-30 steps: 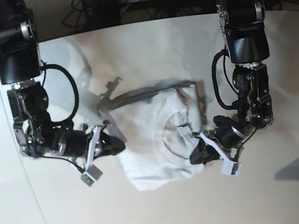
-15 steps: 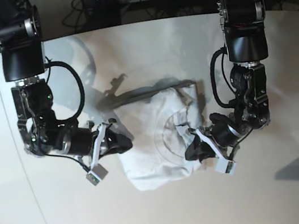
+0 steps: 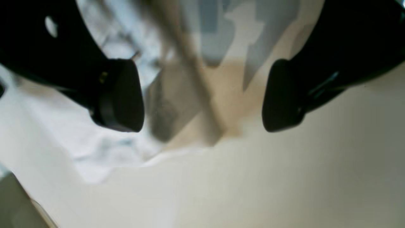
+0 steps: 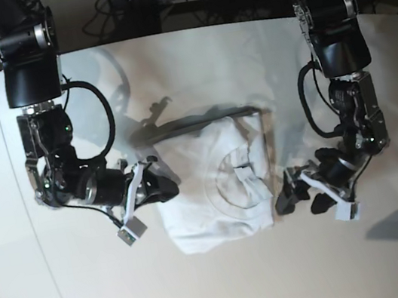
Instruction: Fold the T-shirt properly
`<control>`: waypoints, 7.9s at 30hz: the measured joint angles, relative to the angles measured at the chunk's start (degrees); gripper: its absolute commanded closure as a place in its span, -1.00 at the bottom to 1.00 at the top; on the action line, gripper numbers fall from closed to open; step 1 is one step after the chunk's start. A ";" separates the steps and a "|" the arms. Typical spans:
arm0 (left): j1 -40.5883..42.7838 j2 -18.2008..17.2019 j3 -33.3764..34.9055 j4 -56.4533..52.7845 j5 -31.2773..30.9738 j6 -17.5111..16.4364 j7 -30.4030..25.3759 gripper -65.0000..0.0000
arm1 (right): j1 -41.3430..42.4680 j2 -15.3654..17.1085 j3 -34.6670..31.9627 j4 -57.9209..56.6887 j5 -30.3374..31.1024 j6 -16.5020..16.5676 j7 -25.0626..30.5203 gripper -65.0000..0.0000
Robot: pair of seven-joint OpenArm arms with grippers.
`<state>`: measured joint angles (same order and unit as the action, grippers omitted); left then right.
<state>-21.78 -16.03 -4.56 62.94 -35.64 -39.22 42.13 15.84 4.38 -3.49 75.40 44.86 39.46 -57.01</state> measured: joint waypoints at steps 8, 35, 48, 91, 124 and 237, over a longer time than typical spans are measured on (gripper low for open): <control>15.06 -0.92 -0.76 21.92 -0.68 -1.14 1.49 -0.76 | -2.89 -1.77 0.15 5.14 0.66 0.02 -3.63 1.00; 33.00 -0.24 -0.46 41.68 -0.33 -0.46 1.79 0.92 | 5.42 0.79 -6.80 -3.80 2.14 0.13 0.52 1.00; 33.86 1.75 -0.26 41.64 -0.22 -0.50 1.79 0.92 | 22.84 -0.66 -17.73 -30.51 2.51 -0.02 13.42 1.00; 32.54 11.41 6.54 51.45 14.69 -0.72 6.47 1.00 | 2.54 14.16 -8.52 -12.90 2.34 0.00 9.92 1.00; 35.76 13.75 1.27 48.61 20.46 -0.90 7.41 1.00 | -0.55 17.66 -8.35 -12.59 2.58 -0.02 12.31 1.00; -8.13 23.47 12.11 -17.31 32.57 12.24 -17.66 1.00 | 15.13 13.60 -18.32 -28.76 -13.09 -2.43 25.81 1.00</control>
<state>-29.91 7.44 7.55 45.63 -3.07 -26.98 24.47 30.96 17.98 -21.80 46.63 31.77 37.04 -31.20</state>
